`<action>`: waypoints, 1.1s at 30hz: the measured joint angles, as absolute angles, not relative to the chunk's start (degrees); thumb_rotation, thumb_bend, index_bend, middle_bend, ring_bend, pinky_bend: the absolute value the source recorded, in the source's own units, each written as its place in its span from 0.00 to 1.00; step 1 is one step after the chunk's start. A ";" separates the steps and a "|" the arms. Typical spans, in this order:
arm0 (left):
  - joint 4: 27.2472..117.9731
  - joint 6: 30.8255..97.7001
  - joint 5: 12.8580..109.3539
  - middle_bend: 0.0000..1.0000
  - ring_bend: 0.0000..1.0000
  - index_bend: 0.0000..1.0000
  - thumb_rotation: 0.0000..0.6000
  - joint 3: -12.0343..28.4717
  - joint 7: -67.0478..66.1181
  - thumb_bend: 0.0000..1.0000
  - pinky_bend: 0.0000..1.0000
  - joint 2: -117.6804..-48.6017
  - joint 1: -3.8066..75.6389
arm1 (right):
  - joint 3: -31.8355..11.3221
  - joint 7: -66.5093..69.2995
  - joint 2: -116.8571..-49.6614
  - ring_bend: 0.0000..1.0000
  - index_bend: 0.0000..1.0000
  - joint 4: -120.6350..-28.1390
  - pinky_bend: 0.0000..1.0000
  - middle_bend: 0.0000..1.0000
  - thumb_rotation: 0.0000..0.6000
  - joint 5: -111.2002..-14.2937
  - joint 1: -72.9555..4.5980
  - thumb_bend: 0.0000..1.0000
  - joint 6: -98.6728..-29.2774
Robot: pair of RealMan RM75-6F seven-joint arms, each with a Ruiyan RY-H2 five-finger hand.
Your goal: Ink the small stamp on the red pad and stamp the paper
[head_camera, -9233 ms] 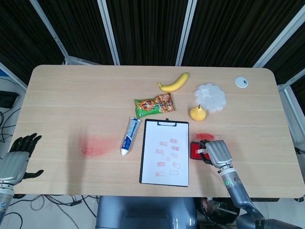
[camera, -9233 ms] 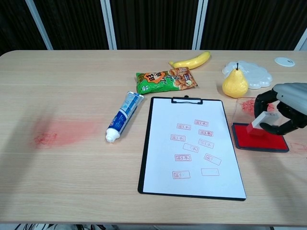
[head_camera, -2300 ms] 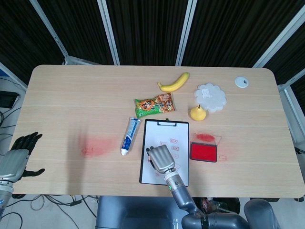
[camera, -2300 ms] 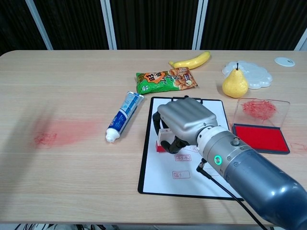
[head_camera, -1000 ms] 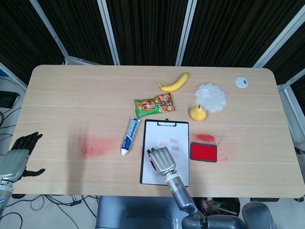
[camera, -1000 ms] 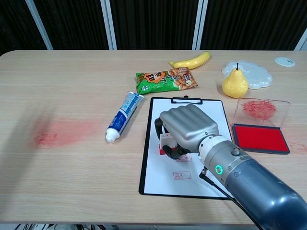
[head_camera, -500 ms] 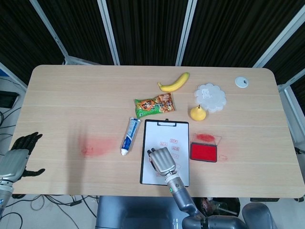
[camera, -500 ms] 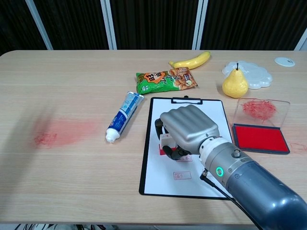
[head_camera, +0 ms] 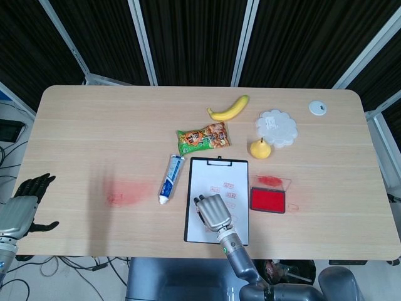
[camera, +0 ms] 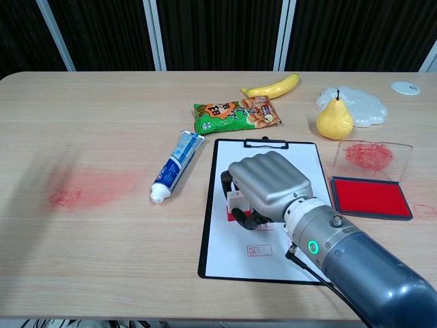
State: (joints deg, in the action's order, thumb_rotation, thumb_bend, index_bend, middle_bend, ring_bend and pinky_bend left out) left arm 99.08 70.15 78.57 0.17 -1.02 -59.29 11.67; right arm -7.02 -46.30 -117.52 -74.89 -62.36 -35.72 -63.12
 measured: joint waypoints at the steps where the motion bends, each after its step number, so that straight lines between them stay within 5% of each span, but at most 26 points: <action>1: 99.08 70.15 78.56 0.00 0.00 0.00 1.00 0.17 -1.02 0.02 0.00 -59.29 11.67 | -7.04 -46.30 -117.51 0.89 0.93 -74.93 0.89 0.87 1.00 -62.35 -35.70 0.80 -63.13; 33: 99.11 70.33 78.34 0.00 0.00 0.00 1.00 0.28 -1.21 0.02 0.00 -59.35 11.64 | -9.26 -45.40 -116.55 0.89 0.93 -76.99 0.89 0.87 1.00 -63.95 -36.24 0.80 -64.38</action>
State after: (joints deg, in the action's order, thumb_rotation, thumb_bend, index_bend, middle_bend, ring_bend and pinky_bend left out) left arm 99.11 70.33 78.34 0.28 -1.21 -59.35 11.64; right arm -9.26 -45.40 -116.55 -76.99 -63.95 -36.24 -64.38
